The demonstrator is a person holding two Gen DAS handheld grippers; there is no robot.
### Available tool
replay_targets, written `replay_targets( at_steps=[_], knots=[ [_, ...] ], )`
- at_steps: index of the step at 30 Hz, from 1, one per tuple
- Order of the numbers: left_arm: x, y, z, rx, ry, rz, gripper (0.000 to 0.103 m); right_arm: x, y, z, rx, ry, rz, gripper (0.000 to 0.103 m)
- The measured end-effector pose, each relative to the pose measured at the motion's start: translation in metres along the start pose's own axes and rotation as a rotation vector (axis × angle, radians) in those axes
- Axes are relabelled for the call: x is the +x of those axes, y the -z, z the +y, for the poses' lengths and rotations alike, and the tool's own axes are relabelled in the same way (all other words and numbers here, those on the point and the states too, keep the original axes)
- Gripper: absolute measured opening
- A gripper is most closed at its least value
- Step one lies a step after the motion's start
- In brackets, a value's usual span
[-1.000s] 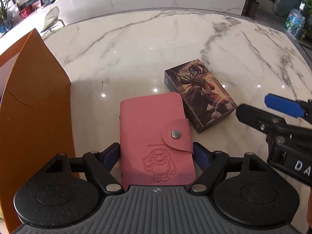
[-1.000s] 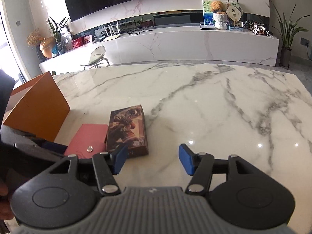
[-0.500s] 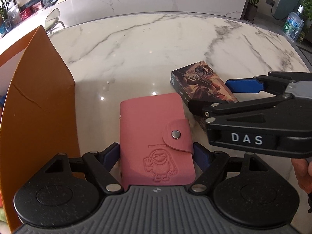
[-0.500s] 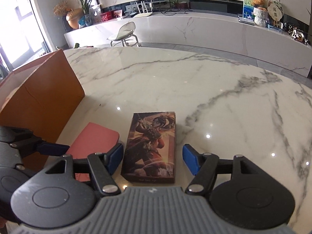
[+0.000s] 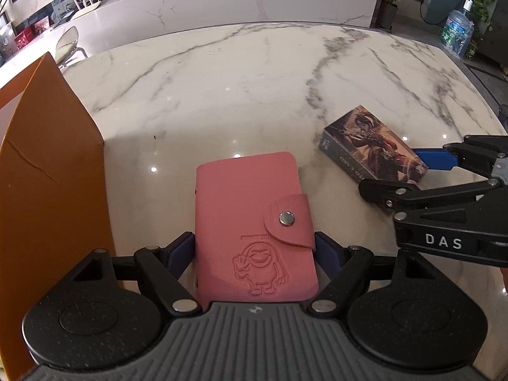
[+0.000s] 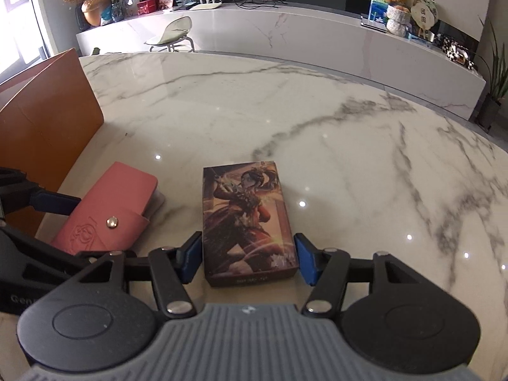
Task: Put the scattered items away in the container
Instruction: 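Grasp the anime card box with the right tool while the left tool holds the wallet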
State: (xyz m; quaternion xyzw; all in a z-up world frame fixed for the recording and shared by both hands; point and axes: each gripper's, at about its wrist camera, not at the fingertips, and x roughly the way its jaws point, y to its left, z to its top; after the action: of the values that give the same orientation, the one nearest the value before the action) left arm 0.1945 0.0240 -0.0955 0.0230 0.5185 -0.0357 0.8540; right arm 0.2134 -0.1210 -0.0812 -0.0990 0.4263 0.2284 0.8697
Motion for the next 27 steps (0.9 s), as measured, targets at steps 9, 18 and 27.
replay_targets(
  at_steps=[9, 18, 27],
  knots=[
    [-0.018, 0.031, -0.025, 0.084, 0.066, 0.021, 0.093, -0.051, 0.062, 0.001, 0.084, 0.075, 0.032, 0.062],
    [-0.036, 0.065, -0.044, 0.154, 0.092, 0.024, 0.094, -0.084, 0.106, 0.027, 0.090, 0.140, 0.039, 0.062],
    [-0.031, 0.061, -0.042, 0.094, 0.062, -0.026, 0.095, -0.081, 0.110, 0.025, 0.058, 0.186, -0.044, 0.069]
  ],
)
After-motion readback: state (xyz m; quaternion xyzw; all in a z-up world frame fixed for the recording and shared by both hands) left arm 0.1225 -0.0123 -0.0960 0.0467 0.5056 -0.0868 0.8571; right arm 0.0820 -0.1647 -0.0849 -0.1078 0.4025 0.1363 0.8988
